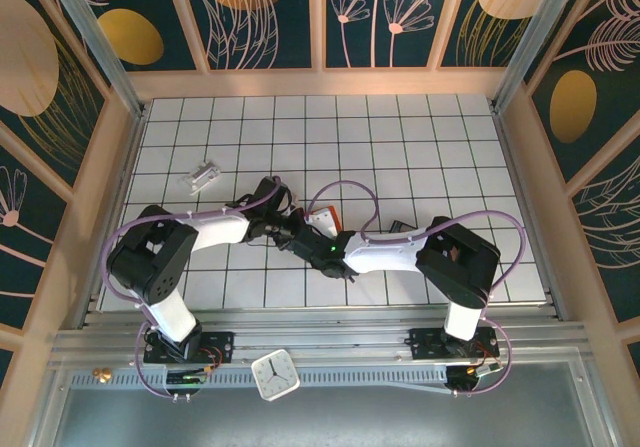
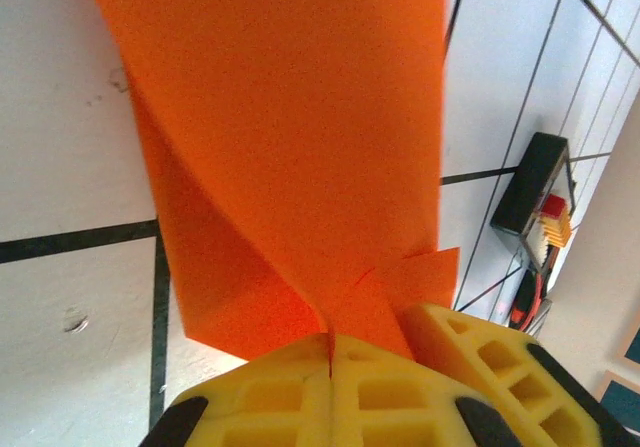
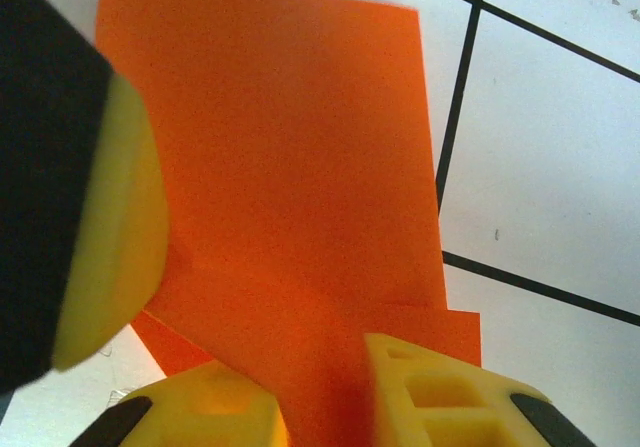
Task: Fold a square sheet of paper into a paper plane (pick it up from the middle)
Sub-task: Fourth fold the wing at the center of the table.
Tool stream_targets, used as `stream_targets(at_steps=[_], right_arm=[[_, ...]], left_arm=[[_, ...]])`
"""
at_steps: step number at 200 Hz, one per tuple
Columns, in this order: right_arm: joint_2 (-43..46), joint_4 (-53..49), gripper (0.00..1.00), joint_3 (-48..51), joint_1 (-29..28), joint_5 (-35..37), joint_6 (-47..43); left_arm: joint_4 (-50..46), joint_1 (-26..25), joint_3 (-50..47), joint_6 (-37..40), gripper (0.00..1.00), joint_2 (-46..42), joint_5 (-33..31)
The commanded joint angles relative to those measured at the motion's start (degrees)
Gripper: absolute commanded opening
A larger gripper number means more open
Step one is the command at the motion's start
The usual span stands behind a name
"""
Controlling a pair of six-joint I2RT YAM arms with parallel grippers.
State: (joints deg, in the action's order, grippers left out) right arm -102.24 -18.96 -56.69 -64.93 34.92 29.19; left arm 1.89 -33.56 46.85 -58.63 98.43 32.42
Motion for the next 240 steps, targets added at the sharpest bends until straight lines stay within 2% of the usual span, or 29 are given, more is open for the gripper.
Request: stream_targets(at_steps=[1, 122, 147, 185, 207, 240], right_arm=[[-0.9, 0.4, 0.23, -0.9, 0.5, 2.7, -0.1], [2.4, 5.5, 0.04, 4.2, 2.2, 0.6, 0.8], [6.1, 11.7, 0.00, 9.2, 3.8, -4.0, 0.4], [12.4, 21.8, 0.00, 16.8, 7.5, -13.4, 1.0], [14.3, 25.6, 0.00, 19.6, 9.3, -18.1, 1.7], [16.6, 30.3, 0.00, 23.3, 10.4, -22.5, 2.4]], left_arm=[[-4.7, -0.1, 0.7, -0.1, 0.00, 0.9, 0.5], [-6.2, -0.1, 2.0, 1.1, 0.00, 0.1, -0.7], [-8.0, 0.0, 3.4, 2.1, 0.10, -2.3, -2.1], [-9.1, 0.8, 4.3, 2.6, 0.31, -4.7, -3.5], [-8.8, 1.1, 4.5, 2.4, 0.35, -6.1, -4.1], [-6.1, 1.1, 3.3, 1.3, 0.35, -7.4, -3.5]])
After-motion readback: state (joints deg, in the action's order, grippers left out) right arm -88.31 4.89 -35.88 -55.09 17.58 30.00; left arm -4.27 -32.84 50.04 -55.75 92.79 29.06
